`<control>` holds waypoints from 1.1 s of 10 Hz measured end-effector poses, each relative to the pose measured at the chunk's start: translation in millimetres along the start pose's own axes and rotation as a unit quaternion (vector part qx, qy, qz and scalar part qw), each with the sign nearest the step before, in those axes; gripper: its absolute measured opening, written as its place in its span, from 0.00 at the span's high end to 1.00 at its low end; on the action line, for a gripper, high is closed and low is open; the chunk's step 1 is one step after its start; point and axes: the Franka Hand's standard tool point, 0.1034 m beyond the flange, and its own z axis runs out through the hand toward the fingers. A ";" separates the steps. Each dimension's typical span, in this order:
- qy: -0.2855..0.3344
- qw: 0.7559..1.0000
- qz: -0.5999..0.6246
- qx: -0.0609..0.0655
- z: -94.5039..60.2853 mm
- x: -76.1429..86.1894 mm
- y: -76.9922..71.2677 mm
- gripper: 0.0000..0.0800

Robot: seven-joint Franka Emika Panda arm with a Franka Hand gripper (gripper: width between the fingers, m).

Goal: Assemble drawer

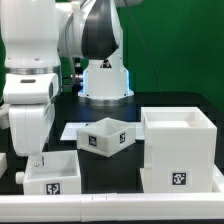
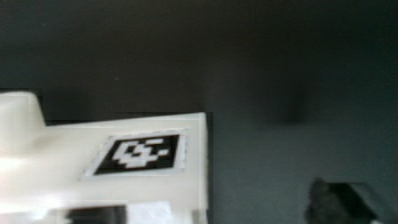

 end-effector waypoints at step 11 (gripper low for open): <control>0.011 0.999 0.022 -0.035 -21.5 65.0 15.4 0.95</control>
Offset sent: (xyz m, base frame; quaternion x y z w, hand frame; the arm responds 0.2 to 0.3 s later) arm 0.0000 0.0000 0.0000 0.0000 0.0000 0.0000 1.0000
